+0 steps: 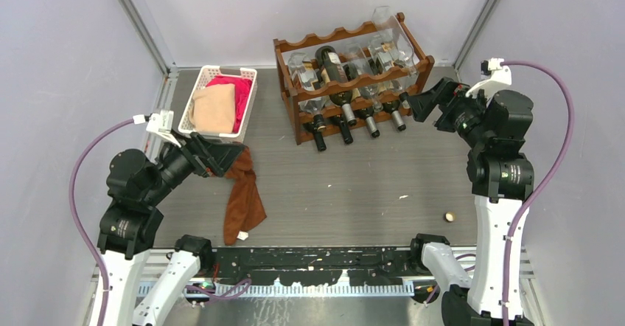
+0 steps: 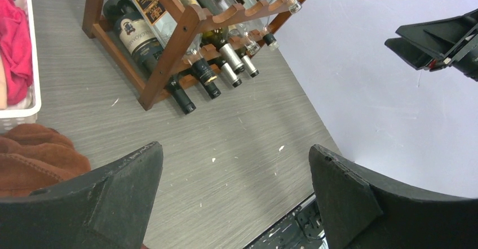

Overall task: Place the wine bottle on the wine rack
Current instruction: Reset both arms

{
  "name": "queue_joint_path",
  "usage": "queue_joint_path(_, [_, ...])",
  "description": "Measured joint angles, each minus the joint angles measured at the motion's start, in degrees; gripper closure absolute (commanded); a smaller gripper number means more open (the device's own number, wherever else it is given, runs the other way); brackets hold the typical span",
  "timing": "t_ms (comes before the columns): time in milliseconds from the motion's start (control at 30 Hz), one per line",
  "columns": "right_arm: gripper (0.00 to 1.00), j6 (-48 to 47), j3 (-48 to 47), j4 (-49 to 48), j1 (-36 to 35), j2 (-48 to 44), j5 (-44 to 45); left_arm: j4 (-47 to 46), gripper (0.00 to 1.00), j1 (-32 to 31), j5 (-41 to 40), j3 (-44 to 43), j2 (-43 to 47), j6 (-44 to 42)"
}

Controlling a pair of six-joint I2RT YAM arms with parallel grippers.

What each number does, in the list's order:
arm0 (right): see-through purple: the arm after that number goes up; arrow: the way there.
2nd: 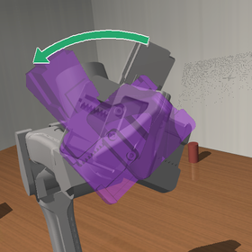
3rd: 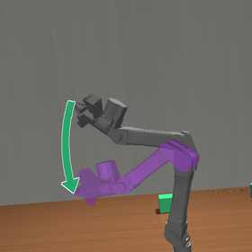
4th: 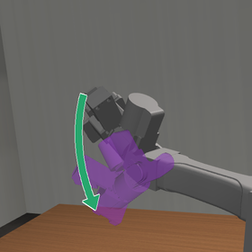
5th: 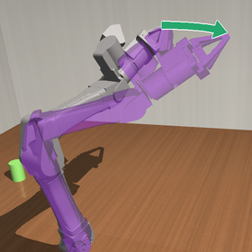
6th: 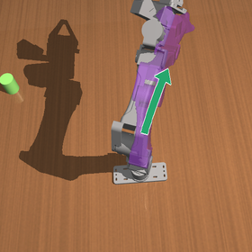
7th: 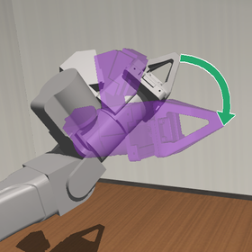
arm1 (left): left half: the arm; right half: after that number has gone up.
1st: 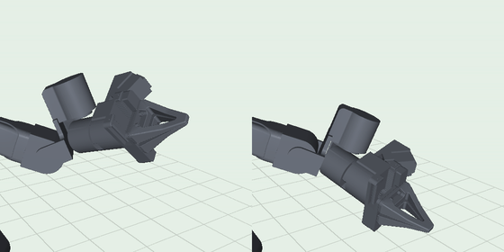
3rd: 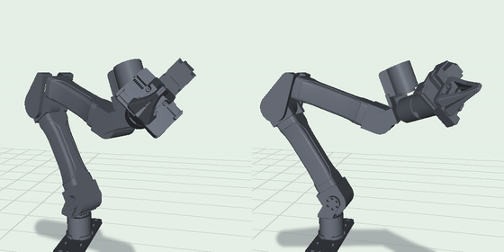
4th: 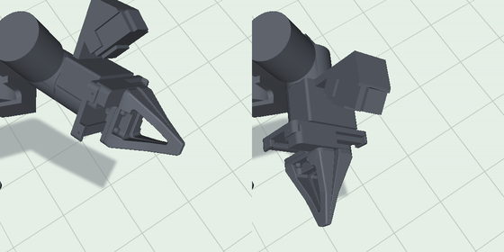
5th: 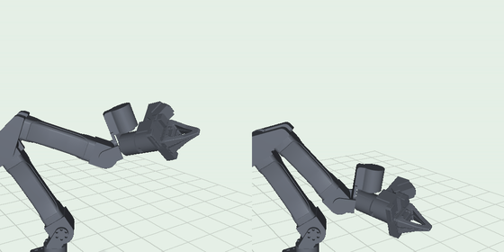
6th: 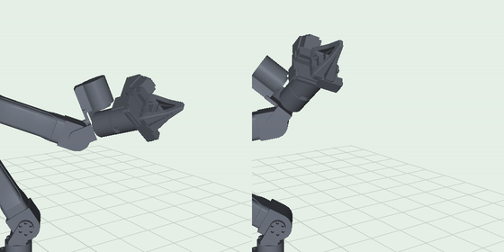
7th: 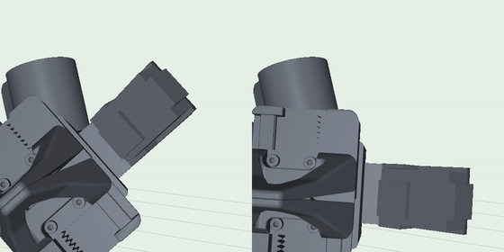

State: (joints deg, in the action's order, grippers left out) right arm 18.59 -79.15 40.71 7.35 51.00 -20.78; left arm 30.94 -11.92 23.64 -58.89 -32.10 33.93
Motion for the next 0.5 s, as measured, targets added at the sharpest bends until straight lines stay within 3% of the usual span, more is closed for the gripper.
queue_joint_path(500, [0.00, 1.95, 5.57, -2.51, 0.00, 0.15, 3.54, 3.67, 0.00, 0.00, 0.07, 2.99, 1.09, -2.91])
